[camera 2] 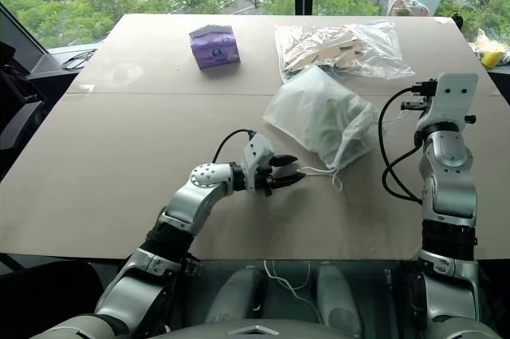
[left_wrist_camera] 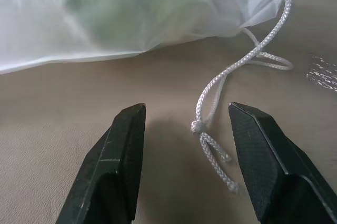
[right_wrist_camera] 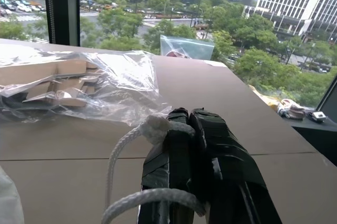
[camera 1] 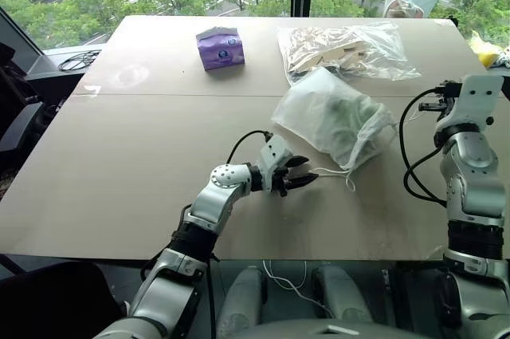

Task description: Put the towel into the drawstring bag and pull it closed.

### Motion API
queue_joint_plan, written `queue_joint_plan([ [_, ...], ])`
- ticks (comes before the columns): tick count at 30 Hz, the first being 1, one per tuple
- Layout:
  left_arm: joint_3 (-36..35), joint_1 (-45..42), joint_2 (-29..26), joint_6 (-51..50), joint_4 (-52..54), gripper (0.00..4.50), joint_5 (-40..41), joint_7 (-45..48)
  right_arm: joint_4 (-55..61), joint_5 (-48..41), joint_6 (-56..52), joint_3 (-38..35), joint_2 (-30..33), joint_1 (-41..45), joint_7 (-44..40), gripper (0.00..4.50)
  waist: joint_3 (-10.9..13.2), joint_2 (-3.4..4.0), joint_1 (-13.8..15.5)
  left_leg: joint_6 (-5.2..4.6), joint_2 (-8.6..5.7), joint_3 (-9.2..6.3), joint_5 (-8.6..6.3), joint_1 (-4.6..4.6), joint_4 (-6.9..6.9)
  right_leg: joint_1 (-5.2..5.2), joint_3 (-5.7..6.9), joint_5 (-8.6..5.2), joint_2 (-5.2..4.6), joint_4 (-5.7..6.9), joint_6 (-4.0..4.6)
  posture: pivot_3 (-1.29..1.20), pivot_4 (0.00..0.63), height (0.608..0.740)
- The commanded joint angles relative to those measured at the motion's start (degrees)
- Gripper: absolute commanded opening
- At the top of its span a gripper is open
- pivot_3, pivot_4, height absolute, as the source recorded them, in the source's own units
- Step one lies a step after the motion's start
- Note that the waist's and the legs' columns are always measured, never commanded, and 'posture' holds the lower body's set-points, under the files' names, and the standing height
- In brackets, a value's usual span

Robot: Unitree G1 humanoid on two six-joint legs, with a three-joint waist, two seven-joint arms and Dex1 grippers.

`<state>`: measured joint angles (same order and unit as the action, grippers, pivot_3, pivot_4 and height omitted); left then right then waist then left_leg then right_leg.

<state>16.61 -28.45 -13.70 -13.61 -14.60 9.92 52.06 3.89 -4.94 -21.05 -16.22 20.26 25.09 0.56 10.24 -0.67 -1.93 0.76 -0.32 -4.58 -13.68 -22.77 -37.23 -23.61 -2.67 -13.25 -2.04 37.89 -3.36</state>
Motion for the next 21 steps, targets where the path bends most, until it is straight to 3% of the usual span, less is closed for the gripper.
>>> queue_joint_plan([
  [1, 3.0, -1.5, 2.3, 2.9, -3.7, 2.53, -3.1, -0.5, 3.5, 0.2, 0.3, -0.6, 0.2, -0.2, 0.3, 0.00, 0.0, 0.00, 0.1, 0.00, -0.01, 0.00, 0.00, 0.00, 0.00, 0.01, 0.00, 0.00, -0.01, 0.00, 0.00, 0.00, 0.150, 0.740],
  [7, 5.7, -2.0, 5.1, 7.0, -5.5, 2.53, -7.0, -1.8, 4.1, 0.1, -0.2, -0.7, 0.0, -1.0, 0.5, 0.00, 0.0, 0.02, 0.3, 0.00, -0.02, 0.00, 0.00, 0.00, -0.04, 0.03, -0.01, 0.00, -0.01, -0.01, -0.01, 0.00, 0.150, 0.740],
  [8, 5.4, -2.0, 5.4, 7.3, -5.7, 2.03, -7.4, -2.5, 4.2, 0.1, -0.2, -0.7, 0.0, -1.1, 0.6, 0.00, 0.0, 0.03, 0.3, 0.00, -0.02, 0.01, 0.00, 0.00, -0.03, 0.03, -0.01, 0.00, -0.01, -0.01, -0.01, 0.00, 0.150, 0.740],
  [10, 4.8, -1.9, 5.7, 8.3, -6.0, 1.46, -8.6, -4.7, 4.3, 0.1, -0.3, -0.7, 0.0, -1.2, 0.6, 0.00, 0.0, 0.02, 0.3, 0.00, -0.02, 0.00, 0.00, 0.00, -0.03, 0.03, -0.01, 0.00, -0.01, -0.01, -0.01, 0.00, 0.150, 0.740],
  [13, 2.8, -1.2, 6.2, 9.7, -5.7, 0.06, -9.9, -9.5, 4.4, 0.1, -0.5, -0.9, -0.2, -1.2, 0.6, 0.00, 0.0, 0.03, 0.2, 0.00, -0.02, -0.01, 0.00, 0.01, -0.03, 0.03, 0.00, 0.00, -0.01, 0.00, -0.01, 0.00, 0.150, 0.740],
  [21, -7.6, -1.0, 6.3, 19.7, -3.5, 0.06, -13.0, -29.9, 4.2, 1.0, 0.3, -1.5, -0.3, -1.0, 2.4, 0.00, 0.0, 0.03, -0.4, 0.00, 0.02, -0.02, 0.00, 0.02, -0.03, 0.00, 0.00, 0.00, 0.01, 0.03, -0.02, 0.00, 0.150, 0.740],
])
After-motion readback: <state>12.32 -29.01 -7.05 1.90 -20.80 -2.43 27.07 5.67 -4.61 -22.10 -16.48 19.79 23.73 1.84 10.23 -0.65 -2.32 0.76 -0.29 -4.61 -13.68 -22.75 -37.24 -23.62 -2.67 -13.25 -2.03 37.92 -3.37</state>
